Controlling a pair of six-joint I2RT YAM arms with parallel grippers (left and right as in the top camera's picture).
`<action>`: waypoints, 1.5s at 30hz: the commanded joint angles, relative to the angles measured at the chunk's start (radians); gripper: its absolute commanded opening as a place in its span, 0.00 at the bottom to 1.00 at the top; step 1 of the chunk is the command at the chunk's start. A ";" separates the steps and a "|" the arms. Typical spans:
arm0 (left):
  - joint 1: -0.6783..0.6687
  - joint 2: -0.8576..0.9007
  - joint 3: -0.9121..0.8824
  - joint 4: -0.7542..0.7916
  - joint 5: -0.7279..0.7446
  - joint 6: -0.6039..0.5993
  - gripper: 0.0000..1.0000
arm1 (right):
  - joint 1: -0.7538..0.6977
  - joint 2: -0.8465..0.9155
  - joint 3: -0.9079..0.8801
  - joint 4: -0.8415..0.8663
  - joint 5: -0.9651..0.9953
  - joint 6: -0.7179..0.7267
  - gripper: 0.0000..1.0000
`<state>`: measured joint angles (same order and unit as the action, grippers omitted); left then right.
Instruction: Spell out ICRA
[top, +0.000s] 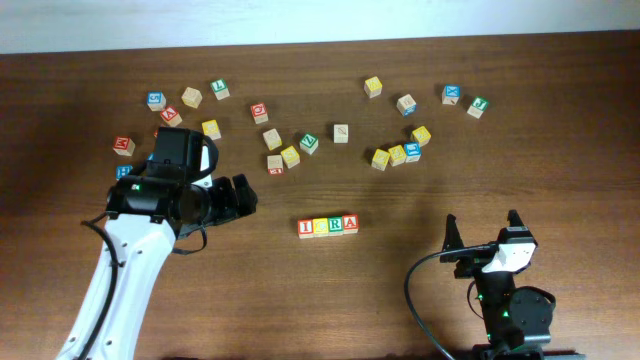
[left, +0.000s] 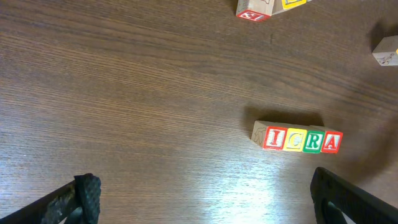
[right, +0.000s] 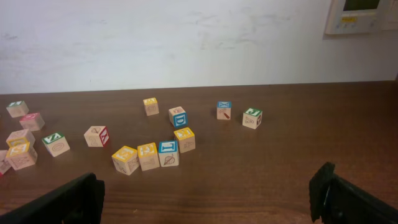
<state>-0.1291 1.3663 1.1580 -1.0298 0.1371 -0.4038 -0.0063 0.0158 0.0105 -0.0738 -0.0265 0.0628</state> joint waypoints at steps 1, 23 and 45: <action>0.006 -0.003 0.011 -0.001 -0.007 0.009 0.99 | -0.004 -0.013 -0.005 -0.010 0.003 -0.027 0.98; 0.006 -0.003 0.011 -0.001 -0.007 0.009 0.99 | -0.005 -0.013 -0.005 -0.005 0.001 -0.051 0.98; 0.006 -0.003 0.011 -0.031 -0.021 0.011 0.99 | -0.005 -0.013 -0.005 -0.005 0.001 -0.051 0.98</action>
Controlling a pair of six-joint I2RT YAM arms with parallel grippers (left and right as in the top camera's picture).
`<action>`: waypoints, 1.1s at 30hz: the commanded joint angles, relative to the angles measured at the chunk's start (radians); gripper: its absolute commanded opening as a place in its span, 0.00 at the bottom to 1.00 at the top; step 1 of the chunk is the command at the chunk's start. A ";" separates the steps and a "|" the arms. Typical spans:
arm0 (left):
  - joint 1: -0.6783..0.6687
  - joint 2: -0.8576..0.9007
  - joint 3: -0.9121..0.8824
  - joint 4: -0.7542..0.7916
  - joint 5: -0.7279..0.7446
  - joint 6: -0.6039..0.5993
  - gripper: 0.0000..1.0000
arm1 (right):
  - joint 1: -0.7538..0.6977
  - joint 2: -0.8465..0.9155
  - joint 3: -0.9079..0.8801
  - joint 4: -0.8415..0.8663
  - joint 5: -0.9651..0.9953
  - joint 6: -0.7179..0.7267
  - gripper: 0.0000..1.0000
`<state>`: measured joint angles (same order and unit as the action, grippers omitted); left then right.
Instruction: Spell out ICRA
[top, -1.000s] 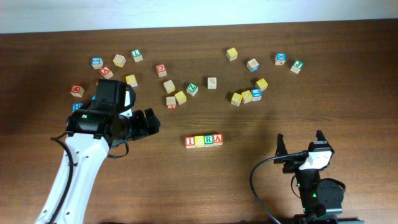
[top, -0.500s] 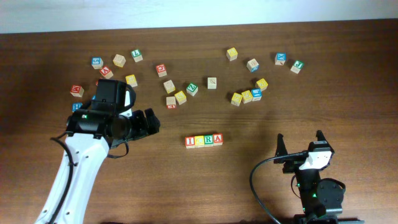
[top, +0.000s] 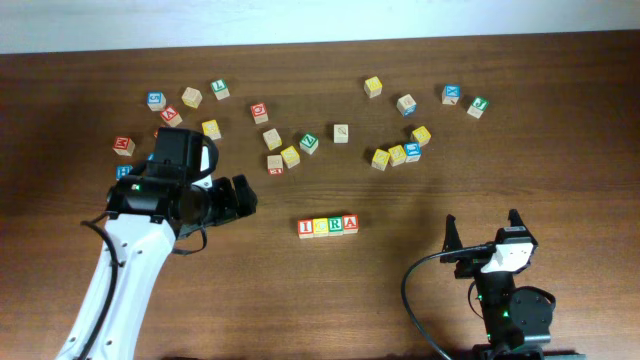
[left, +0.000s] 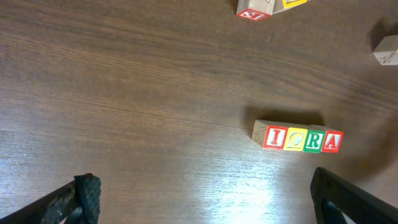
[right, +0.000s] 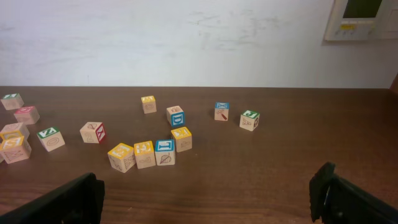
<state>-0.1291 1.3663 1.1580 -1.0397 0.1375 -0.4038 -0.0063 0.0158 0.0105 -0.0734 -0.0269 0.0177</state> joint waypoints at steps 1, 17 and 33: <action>0.008 -0.003 0.011 -0.021 -0.032 0.011 0.99 | -0.005 -0.013 -0.005 -0.005 0.001 -0.006 0.98; 0.135 -0.428 -0.277 0.162 0.103 0.497 0.99 | -0.005 -0.013 -0.005 -0.005 0.001 -0.006 0.98; 0.159 -0.998 -0.675 0.354 0.099 0.561 0.99 | -0.005 -0.013 -0.005 -0.005 0.001 -0.006 0.98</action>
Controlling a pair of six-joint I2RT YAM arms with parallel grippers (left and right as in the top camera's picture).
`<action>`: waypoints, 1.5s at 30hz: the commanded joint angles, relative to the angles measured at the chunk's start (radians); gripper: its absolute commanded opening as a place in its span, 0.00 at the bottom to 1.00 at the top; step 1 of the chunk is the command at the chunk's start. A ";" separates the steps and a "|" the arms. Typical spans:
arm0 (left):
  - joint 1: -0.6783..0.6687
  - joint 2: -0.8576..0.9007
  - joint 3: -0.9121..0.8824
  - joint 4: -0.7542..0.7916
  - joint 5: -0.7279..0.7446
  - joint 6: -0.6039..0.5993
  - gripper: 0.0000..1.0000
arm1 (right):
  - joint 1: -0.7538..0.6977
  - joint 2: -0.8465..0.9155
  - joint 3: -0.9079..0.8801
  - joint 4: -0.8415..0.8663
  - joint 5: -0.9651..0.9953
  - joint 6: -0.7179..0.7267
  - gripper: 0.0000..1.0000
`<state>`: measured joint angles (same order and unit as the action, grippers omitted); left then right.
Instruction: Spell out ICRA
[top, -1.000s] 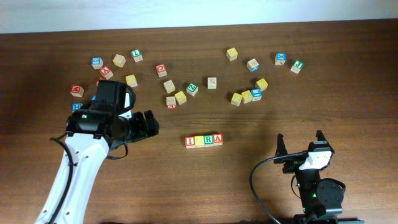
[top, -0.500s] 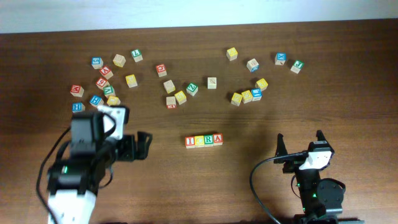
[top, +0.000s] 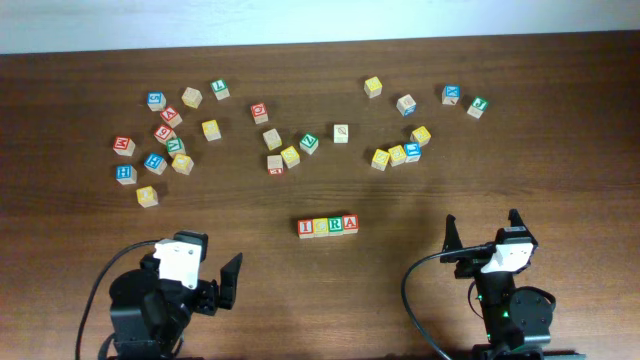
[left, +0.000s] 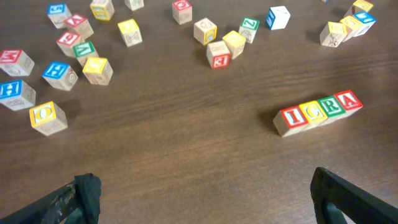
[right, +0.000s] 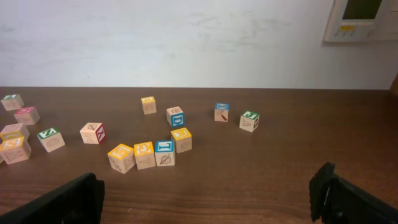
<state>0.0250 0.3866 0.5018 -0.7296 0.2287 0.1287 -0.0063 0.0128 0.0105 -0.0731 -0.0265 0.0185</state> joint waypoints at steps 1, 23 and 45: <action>0.006 -0.031 -0.026 0.076 0.007 0.035 0.99 | -0.005 -0.010 -0.005 -0.006 0.001 -0.007 0.98; 0.023 -0.382 -0.494 0.824 -0.112 -0.011 0.99 | -0.005 -0.010 -0.005 -0.006 0.001 -0.007 0.98; 0.050 -0.382 -0.494 0.645 -0.252 -0.193 0.99 | -0.005 -0.010 -0.005 -0.006 0.001 -0.007 0.98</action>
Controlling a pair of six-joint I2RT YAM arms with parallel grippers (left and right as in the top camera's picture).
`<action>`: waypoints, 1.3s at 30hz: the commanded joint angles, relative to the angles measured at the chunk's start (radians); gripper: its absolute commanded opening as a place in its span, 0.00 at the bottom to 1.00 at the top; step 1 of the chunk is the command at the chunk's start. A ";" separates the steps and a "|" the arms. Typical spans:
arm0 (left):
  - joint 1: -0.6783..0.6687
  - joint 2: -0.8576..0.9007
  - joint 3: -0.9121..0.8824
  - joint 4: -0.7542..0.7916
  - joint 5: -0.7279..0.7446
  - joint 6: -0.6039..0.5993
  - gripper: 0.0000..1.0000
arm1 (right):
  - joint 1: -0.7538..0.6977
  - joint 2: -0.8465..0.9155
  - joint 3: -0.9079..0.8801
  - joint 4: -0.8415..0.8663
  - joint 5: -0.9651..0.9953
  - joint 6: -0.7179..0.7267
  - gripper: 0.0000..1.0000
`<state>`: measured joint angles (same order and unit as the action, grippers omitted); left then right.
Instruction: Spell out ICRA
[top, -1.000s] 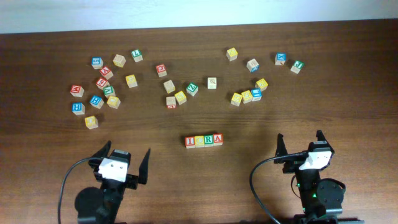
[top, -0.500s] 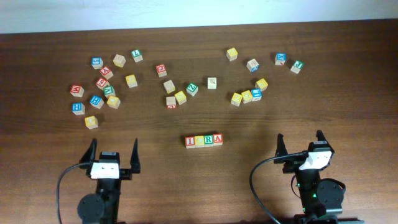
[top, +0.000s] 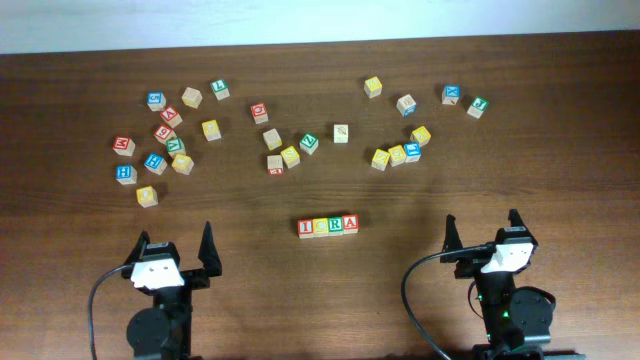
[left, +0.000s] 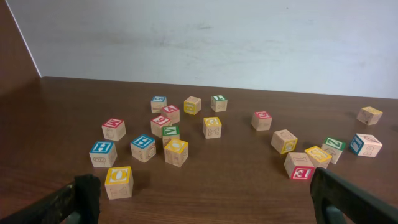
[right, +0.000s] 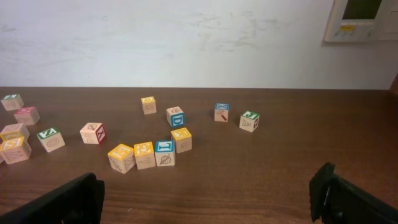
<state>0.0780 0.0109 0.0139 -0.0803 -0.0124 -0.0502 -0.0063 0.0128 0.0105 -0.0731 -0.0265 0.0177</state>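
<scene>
Four letter blocks stand touching in a row (top: 328, 226) at the table's middle front, reading I, C, R, A in red, yellow, green, red. My left gripper (top: 175, 249) is folded back at the front left, open and empty, well left of the row. My right gripper (top: 481, 230) rests at the front right, open and empty too. Neither wrist view shows the row. In the left wrist view the gripper (left: 205, 199) frames bare wood; likewise the right gripper (right: 208, 196).
Loose letter blocks lie across the back of the table: a cluster at back left (top: 160, 135), a group in the middle (top: 290, 148), others at back right (top: 410, 145). A yellow O block (left: 119, 182) lies nearest my left fingers. A white wall (right: 186, 37) backs the table.
My left arm has settled further back at the front left edge. Its camera now looks level across the table at the wall, and the ICRA row has left its view. The right arm is unchanged.
At first my left arm reached over the table left of the finished ICRA row, gripper open. It stayed there, then was pulled back to the front left edge, and now sits folded there. The right arm stayed at rest throughout. The row has not moved.
</scene>
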 joint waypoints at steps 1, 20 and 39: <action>-0.003 -0.006 -0.006 -0.004 -0.010 -0.013 0.99 | -0.005 -0.010 -0.005 -0.006 0.001 -0.006 0.98; -0.003 -0.006 -0.006 -0.007 0.000 0.021 0.99 | -0.005 -0.010 -0.005 -0.006 0.001 -0.006 0.98; -0.017 -0.006 -0.005 -0.004 0.005 0.043 0.99 | -0.005 -0.010 -0.005 -0.006 0.001 -0.006 0.98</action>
<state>0.0654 0.0109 0.0139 -0.0818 -0.0116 -0.0231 -0.0063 0.0128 0.0105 -0.0731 -0.0265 0.0177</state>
